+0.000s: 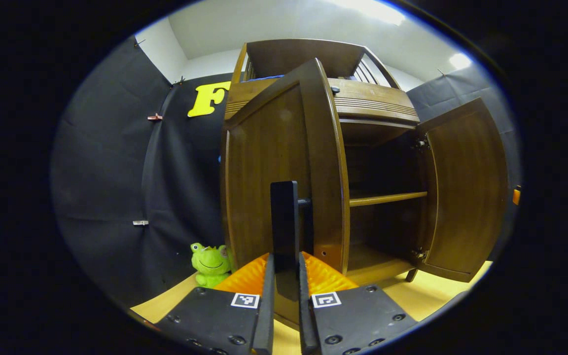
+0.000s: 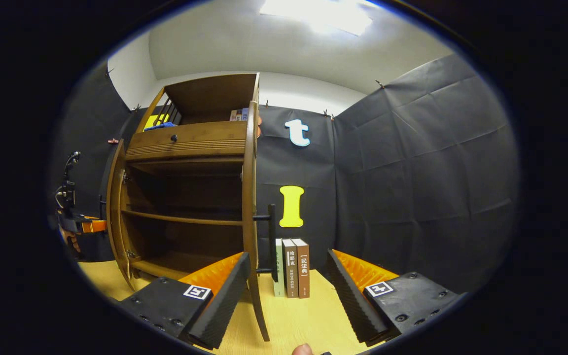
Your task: Open the right door of the double-door shoe cabinet with the right hand, and open the left door with the left hand.
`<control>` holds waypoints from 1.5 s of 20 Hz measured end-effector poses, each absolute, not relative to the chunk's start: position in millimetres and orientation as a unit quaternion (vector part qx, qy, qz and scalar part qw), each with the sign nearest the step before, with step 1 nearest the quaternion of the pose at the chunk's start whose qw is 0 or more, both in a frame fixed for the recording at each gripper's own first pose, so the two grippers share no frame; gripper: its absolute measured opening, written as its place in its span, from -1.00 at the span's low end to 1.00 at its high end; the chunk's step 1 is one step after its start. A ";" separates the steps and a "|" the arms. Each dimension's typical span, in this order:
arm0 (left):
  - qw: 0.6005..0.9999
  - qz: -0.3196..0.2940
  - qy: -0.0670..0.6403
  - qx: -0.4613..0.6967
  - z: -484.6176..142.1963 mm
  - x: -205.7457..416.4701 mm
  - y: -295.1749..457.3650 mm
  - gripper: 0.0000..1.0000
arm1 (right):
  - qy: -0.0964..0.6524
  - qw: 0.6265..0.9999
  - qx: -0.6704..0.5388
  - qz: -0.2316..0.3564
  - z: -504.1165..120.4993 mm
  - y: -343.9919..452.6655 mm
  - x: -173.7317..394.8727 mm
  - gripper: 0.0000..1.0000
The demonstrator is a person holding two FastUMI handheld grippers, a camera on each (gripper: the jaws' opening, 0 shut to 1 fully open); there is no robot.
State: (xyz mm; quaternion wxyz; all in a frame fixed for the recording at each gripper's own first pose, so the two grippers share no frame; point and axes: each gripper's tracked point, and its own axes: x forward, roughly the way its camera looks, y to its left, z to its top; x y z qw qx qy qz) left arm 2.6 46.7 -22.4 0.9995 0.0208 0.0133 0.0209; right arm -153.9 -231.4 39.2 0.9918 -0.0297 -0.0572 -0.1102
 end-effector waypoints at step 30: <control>0.995 0.100 0.014 -0.012 -29.2 -75.9 194.1 -0.77 | -0.003 0.999 -0.038 -0.030 -14.2 -134.9 -127.6 0.94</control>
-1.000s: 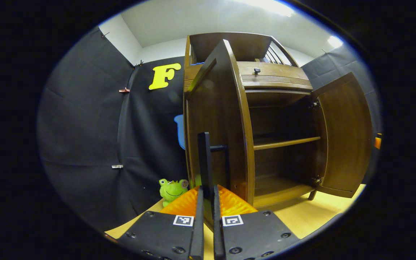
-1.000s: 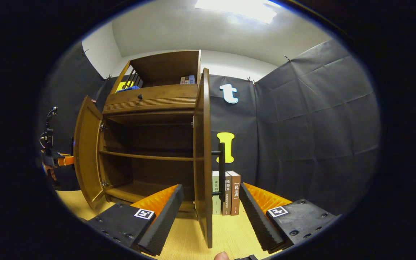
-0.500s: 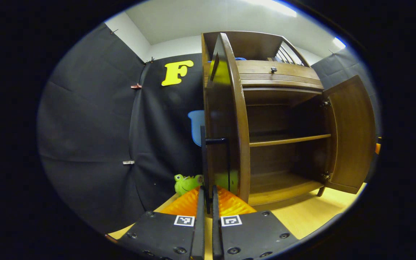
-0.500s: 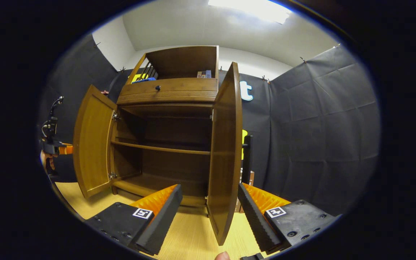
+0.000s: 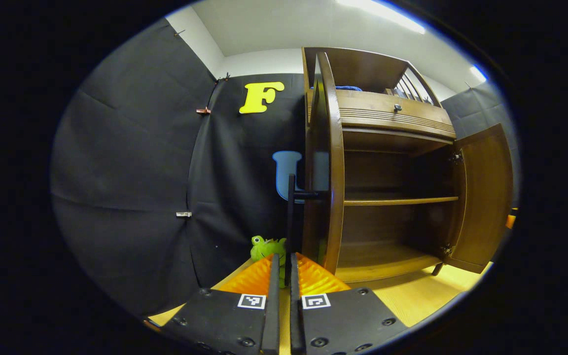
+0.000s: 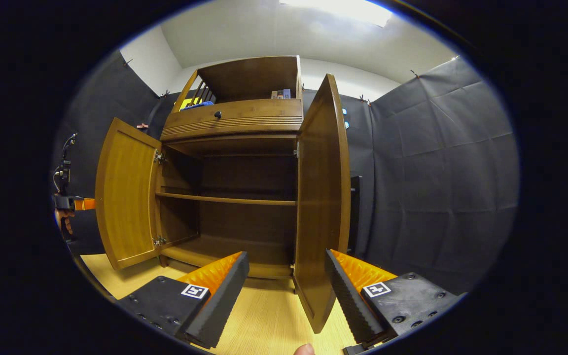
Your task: Open the right door of the double-door shoe cabinet with the right hand, and open the left door with the left hand.
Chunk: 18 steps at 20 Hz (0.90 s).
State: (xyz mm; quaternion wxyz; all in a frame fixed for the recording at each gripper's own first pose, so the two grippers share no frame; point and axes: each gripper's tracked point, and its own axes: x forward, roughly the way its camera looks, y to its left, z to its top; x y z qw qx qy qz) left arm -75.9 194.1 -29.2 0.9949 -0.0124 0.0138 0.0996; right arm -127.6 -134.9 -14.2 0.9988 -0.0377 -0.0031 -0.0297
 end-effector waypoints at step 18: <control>0.998 0.048 -0.028 -0.027 4.7 -139.7 125.8 0.07 | -0.010 0.999 -0.029 0.009 -9.2 -82.2 -114.5 0.94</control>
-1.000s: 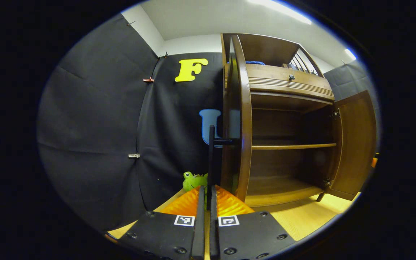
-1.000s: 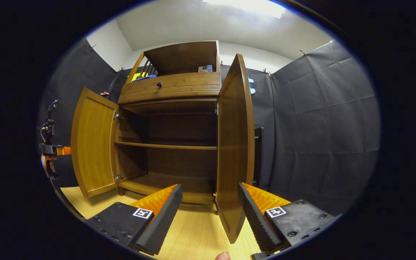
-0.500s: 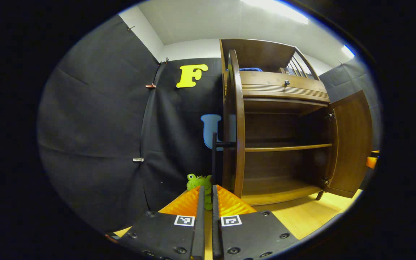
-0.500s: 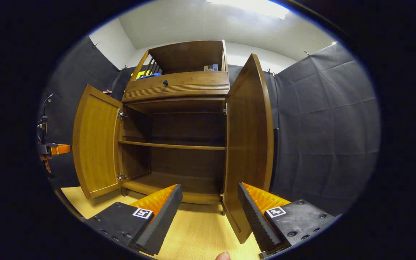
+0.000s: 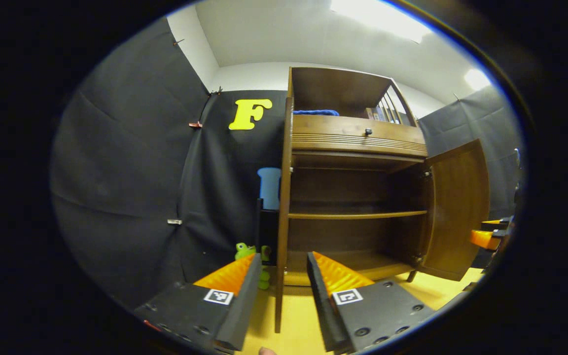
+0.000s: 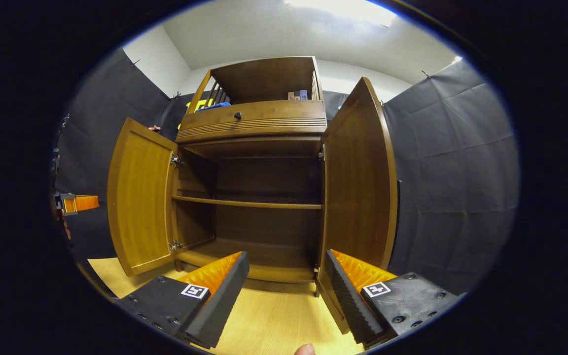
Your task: Open the right door of the double-door shoe cabinet with the right hand, and open the left door with the left hand.
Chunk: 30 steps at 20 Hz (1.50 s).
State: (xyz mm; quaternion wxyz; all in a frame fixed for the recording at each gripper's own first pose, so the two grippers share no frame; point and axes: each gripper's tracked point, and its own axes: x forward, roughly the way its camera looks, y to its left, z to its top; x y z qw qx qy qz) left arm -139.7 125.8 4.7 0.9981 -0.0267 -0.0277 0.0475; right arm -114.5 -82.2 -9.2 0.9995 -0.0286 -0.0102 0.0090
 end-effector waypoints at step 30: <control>0.999 -0.027 -0.018 -0.010 -22.9 -111.0 1.6 0.87 | -0.033 0.998 -0.009 0.053 2.2 -31.5 -106.1 0.95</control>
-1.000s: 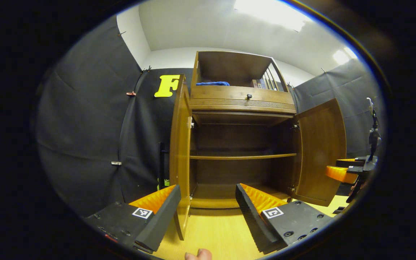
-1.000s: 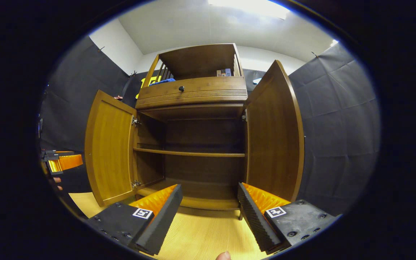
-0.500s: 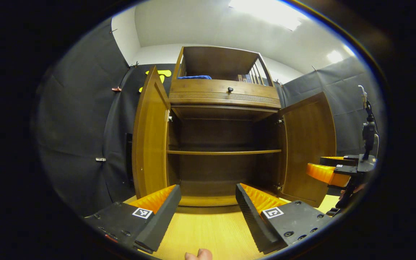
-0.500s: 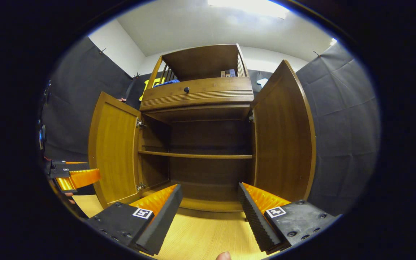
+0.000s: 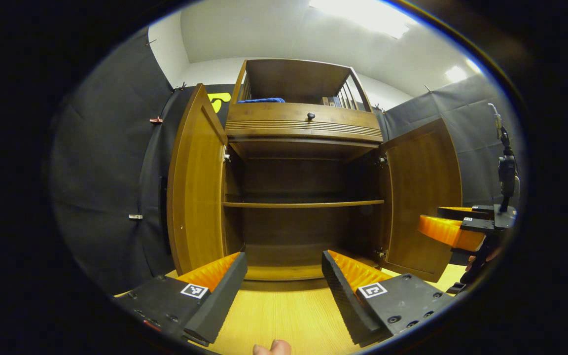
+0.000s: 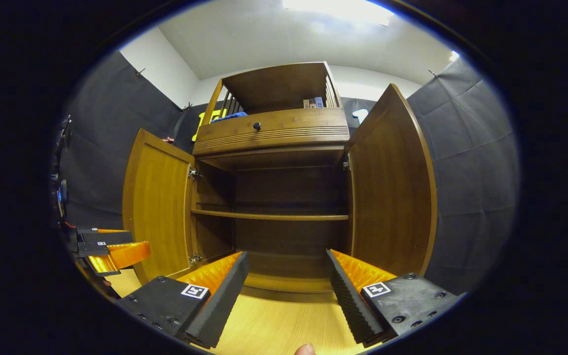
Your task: Open the right door of the double-door shoe cabinet with the right hand, and open the left door with the left hand.
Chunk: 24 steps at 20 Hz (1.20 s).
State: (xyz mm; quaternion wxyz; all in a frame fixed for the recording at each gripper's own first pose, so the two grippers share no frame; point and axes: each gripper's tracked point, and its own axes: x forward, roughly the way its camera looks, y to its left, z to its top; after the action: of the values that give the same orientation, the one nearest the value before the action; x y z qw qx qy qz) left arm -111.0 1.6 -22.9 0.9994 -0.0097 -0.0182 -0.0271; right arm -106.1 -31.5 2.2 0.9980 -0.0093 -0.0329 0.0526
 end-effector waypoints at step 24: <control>1.000 -0.015 -0.019 -0.008 -34.3 -91.8 -2.5 0.89 | -0.031 0.999 -0.004 0.032 -5.8 -42.5 -95.5 0.94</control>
State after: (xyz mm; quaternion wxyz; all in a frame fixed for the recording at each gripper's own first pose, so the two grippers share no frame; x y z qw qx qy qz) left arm -91.8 -2.5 -34.3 0.9997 -0.0076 -0.0191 -0.0148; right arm -95.5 -42.5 -5.8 0.9990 -0.0036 -0.0311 0.0319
